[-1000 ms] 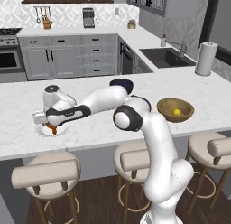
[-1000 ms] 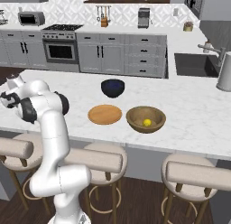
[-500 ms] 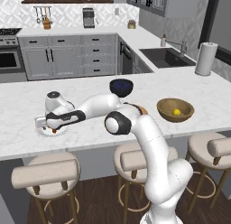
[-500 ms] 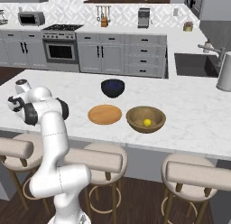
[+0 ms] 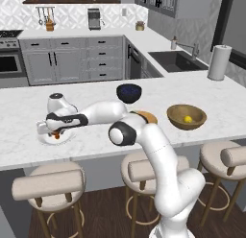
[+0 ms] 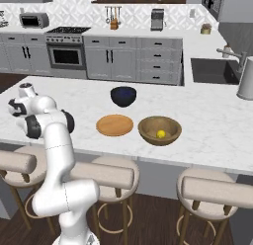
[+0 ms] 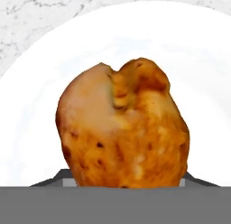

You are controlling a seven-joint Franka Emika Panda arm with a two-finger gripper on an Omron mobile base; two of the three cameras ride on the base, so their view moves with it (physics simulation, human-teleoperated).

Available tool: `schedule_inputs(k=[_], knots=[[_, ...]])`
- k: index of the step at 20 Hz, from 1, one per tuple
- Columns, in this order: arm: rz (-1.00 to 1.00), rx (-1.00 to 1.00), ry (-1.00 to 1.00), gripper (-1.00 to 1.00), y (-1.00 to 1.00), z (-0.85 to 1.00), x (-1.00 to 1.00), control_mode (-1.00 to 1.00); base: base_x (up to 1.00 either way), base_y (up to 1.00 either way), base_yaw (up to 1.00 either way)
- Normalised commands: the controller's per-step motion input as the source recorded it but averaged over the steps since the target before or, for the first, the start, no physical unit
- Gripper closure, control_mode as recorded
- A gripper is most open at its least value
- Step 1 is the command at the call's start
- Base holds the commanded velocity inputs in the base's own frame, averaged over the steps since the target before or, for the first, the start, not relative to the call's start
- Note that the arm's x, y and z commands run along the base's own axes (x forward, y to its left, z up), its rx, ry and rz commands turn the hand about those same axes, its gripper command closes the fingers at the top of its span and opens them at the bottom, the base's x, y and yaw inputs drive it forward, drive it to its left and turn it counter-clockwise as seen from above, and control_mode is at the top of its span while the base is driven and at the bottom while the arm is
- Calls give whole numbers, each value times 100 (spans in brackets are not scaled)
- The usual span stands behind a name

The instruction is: Pick the chicken drumstick and lemon from their plates and place them in the bowl. Then put the bowl in the fridge.

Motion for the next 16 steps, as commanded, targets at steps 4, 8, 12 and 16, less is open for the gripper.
schedule_inputs(k=[4,8,12,16], knots=[[17,0,-2,100,-74,7,-36,-100,0,0,0],[14,0,-10,100,-98,50,-96,-100,0,0,0],[7,0,-14,100,-100,46,-100,-100,0,0,0],[0,0,0,100,-100,66,-61,-100,0,0,0]])
